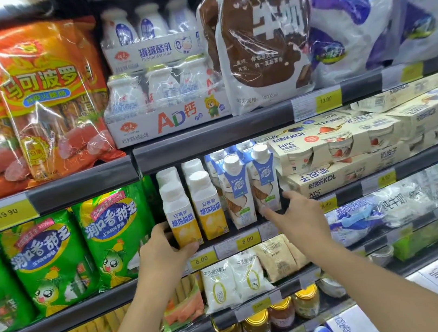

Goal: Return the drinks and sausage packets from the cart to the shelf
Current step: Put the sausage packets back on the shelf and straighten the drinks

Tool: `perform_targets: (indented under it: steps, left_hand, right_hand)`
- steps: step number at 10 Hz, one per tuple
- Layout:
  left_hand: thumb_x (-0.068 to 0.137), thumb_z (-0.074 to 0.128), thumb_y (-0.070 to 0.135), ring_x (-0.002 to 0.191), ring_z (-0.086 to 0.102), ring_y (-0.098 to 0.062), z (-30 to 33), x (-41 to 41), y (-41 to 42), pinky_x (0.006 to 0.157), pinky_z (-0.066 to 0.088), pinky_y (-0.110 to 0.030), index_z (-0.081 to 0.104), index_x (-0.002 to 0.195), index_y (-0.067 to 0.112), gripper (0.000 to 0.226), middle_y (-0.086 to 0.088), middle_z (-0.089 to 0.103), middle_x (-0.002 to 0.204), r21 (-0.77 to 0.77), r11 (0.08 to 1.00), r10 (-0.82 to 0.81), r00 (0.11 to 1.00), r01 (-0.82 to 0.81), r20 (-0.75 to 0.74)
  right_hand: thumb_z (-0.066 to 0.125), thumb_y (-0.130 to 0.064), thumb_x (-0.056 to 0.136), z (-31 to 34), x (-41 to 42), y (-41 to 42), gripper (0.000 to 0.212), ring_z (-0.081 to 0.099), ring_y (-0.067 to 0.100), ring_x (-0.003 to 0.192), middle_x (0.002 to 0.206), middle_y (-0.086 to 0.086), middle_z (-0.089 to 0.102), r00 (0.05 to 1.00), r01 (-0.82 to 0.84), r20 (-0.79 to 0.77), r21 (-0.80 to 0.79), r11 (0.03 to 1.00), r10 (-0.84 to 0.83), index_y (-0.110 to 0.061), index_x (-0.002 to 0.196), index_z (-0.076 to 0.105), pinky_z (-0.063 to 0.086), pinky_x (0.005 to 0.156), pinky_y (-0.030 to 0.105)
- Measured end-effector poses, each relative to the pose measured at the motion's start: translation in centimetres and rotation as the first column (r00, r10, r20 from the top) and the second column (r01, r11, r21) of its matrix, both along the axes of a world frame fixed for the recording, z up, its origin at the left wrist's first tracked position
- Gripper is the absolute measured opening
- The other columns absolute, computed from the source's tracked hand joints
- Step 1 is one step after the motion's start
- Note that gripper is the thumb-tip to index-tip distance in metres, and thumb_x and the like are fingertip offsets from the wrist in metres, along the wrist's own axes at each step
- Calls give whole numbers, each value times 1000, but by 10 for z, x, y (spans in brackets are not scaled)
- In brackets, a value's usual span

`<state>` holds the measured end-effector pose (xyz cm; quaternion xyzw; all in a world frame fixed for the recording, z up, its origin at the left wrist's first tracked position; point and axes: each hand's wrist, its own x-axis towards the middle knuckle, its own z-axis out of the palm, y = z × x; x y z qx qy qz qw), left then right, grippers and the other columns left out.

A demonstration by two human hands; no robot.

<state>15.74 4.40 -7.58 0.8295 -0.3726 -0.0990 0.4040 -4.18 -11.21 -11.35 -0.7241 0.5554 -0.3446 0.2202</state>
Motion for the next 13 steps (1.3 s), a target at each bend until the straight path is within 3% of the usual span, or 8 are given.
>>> perform_targets:
  steps: [2, 4, 7, 9, 10, 11, 12, 13]
  left_hand:
    - [77, 80, 26, 77, 61, -10, -4, 0, -3, 63, 45, -28, 49, 132, 19, 63, 6, 64, 100, -10, 1000, 20, 1000, -20, -1]
    - [81, 78, 24, 78, 60, -10, -8, 4, -5, 67, 45, -31, 54, 124, 22, 50, 6, 65, 104, -26, 999, 23, 1000, -23, -12]
    - [81, 78, 23, 79, 60, -10, -10, 7, -6, 69, 47, -31, 55, 120, 23, 45, 8, 66, 99, -15, 1000, 9, 1000, -9, -14]
    - [80, 78, 22, 76, 60, -10, -8, 6, -4, 67, 45, -30, 56, 124, 20, 49, 10, 63, 94, -25, 1000, -1, 1000, 1, -10]
    - [78, 80, 22, 75, 60, -8, -9, 7, -4, 67, 44, -28, 56, 127, 19, 55, 11, 62, 92, -43, 999, 4, 1000, -5, -21]
    - [78, 80, 22, 75, 60, -6, -9, 7, -2, 64, 44, -23, 54, 128, 20, 57, 12, 63, 92, -58, 998, -27, 998, 24, -54]
    - [80, 78, 25, 80, 63, -7, -4, 5, 7, 66, 48, -23, 52, 127, 18, 54, 11, 65, 99, -53, 996, -82, 992, 77, -95]
    - [86, 71, 29, 83, 64, -11, 1, 14, 15, 72, 53, -27, 52, 129, 16, 49, 6, 66, 104, -39, 996, -88, 991, 85, -100]
  right_hand:
    - [59, -74, 75, 6, 5, -6, 50, 63, 17, 77, 78, -6, 67, 992, -14, -124, 4, 1000, 15, -26, 84, 69, 49, 51, 28]
    - [59, -74, 74, 12, 4, -6, 50, 62, 15, 72, 67, -9, 63, 992, -2, -126, 6, 1000, 3, -25, 75, 68, 37, 44, 22]
    - [61, -73, 73, 12, 3, -2, 47, 56, 6, 59, 62, -13, 62, 992, 12, -129, -17, 1000, -14, -25, 70, 66, 35, 41, 22]
    - [59, -77, 72, 5, 2, 1, 51, 63, 8, 72, 76, -12, 67, 993, -32, -110, -7, 999, 31, -28, 84, 68, 55, 54, 28]
    - [59, -75, 75, 1, -8, 9, 57, 64, 8, 78, 85, -13, 69, 996, -75, -36, 16, 997, 76, -29, 110, 63, 54, 58, 29]
    - [53, -74, 81, 4, -17, 12, 62, 60, 10, 78, 86, -12, 67, 989, -79, -130, -13, 997, 77, -27, 122, 55, 46, 53, 26]
    - [47, -72, 86, 16, -31, 19, 60, 60, 16, 78, 88, -7, 68, 959, -66, -279, -31, 997, 55, -25, 123, 53, 53, 61, 32]
    - [45, -70, 87, 27, -36, 23, 58, 62, 16, 81, 90, -6, 67, 945, -109, -316, -46, 993, 90, -25, 121, 55, 55, 68, 35]
